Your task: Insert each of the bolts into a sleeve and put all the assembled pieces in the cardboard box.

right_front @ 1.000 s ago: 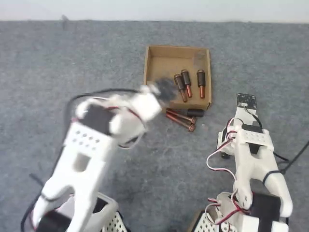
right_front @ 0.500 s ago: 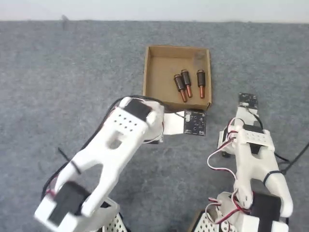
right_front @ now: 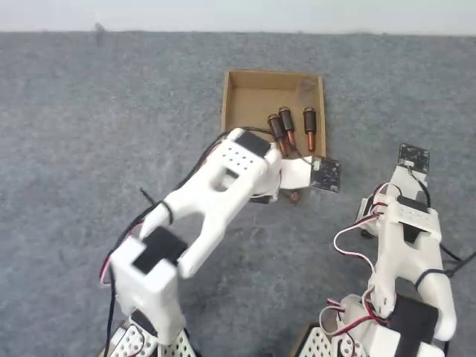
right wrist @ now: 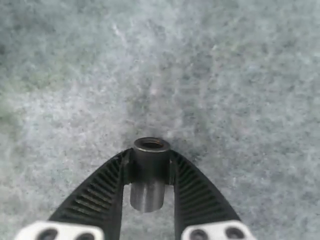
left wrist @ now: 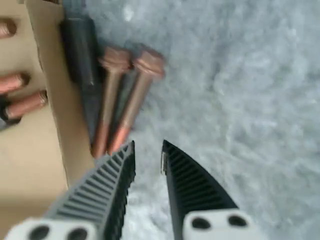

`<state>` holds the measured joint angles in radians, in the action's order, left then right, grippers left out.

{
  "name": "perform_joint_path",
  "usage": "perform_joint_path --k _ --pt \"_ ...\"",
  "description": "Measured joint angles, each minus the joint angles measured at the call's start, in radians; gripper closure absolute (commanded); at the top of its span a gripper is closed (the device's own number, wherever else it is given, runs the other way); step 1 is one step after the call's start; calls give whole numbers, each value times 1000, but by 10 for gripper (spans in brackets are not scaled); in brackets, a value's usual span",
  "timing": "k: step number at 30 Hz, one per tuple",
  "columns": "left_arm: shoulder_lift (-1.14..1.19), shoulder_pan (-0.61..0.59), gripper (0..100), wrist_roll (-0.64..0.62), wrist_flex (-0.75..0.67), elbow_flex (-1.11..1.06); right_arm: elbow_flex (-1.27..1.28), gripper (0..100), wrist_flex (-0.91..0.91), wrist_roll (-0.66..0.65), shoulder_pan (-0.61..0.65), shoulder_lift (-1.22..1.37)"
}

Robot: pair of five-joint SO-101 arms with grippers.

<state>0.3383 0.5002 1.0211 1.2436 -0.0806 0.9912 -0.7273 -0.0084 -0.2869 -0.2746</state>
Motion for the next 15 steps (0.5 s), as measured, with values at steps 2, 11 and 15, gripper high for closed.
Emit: perform_joint_path --k 2,11,15 --pt "68 15 915 0 18 61 0 992 0 0 -2 0" --pt "333 41 915 2 101 384 0 992 0 0 -2 0" --pt "408 52 915 5 146 476 0 992 0 0 -2 0"
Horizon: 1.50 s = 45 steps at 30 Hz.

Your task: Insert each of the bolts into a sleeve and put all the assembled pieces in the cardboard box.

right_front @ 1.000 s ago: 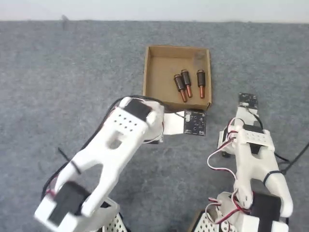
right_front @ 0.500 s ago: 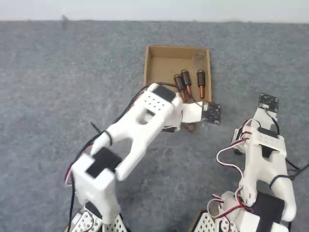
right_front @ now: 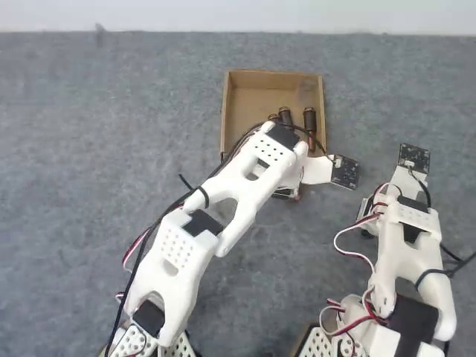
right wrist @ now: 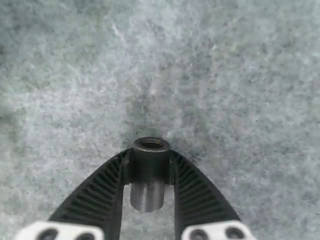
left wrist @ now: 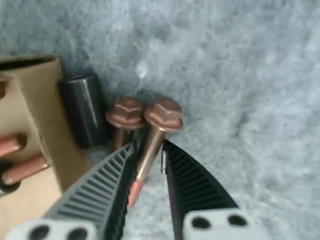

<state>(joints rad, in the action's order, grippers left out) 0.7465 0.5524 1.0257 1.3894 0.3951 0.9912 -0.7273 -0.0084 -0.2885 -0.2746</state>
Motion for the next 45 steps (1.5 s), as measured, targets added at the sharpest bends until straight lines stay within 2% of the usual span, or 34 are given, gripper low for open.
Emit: perform_joint_path --k 7,13,21,31,35,37,45 --pt "109 12 919 2 51 144 0 992 0 0 0 0" --pt "180 21 920 0 163 284 0 991 0 0 0 0" --pt "189 44 921 -8 299 319 0 990 0 0 0 0" --pt "189 38 922 -180 308 319 0 991 2 0 0 0" --pt "190 14 991 -226 269 319 0 991 2 0 0 0" --pt "199 12 988 -250 239 319 0 991 2 0 0 0" --pt "199 18 988 -275 236 318 0 990 2 0 0 0"
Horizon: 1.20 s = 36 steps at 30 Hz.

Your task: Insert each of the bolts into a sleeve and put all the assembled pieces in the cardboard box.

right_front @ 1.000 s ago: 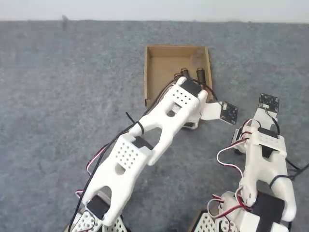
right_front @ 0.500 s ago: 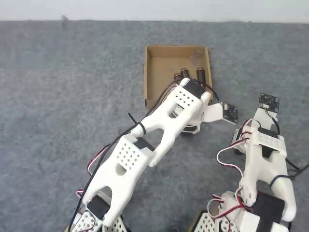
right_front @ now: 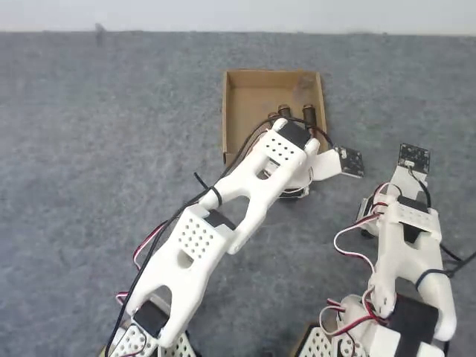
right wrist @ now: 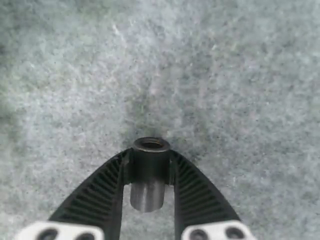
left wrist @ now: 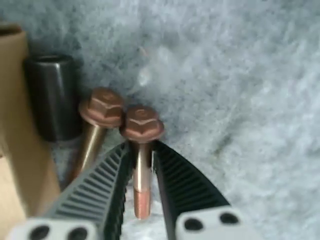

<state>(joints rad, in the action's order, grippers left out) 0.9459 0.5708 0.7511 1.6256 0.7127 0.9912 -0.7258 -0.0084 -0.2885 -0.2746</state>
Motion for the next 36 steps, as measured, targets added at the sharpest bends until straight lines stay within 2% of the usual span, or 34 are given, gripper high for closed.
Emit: perform_joint_path --k 3,11,15,20,27,30,36 --pt "0 2 988 -60 0 0 0 990 0 0 0 0" --pt "0 -5 988 -434 11 0 0 990 0 0 0 0" --pt "0 -61 989 -549 11 0 0 990 0 0 0 0" --pt "0 -130 990 -580 44 0 0 990 0 0 0 0" --pt "-21 -138 991 -588 49 -58 0 990 0 0 0 0" --pt "-106 -121 990 -588 5 -195 0 990 0 0 0 0" --pt "-440 -100 987 -609 -226 -663 0 990 0 0 0 0"
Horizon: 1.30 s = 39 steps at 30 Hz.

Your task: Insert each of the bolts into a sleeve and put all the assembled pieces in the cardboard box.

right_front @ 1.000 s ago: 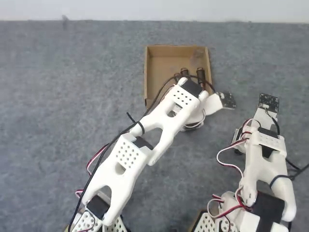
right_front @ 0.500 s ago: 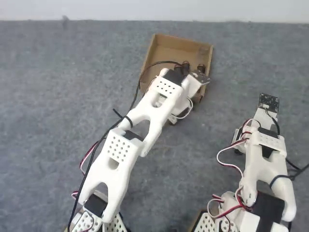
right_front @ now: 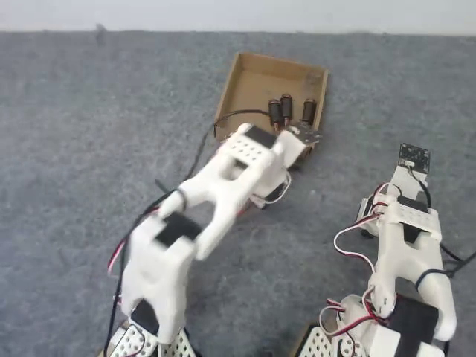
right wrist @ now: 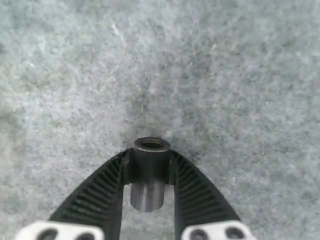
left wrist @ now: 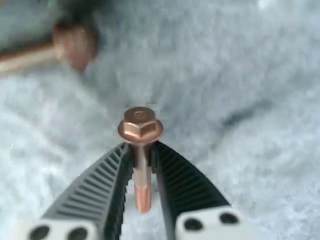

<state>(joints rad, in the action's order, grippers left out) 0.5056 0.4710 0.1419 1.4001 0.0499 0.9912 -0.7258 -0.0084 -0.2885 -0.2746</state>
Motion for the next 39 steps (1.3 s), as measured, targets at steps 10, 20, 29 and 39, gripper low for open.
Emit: perform_joint_path --k 10,20,29,39 --pt "-433 -213 987 -184 -308 -532 0 991 0 0 0 0" --pt "-445 -542 987 -299 -400 -585 0 991 0 0 5 0" --pt "-466 -565 937 -359 -605 -720 0 991 0 0 20 0" --pt "-482 -568 920 -390 -611 -718 0 991 0 0 23 2"
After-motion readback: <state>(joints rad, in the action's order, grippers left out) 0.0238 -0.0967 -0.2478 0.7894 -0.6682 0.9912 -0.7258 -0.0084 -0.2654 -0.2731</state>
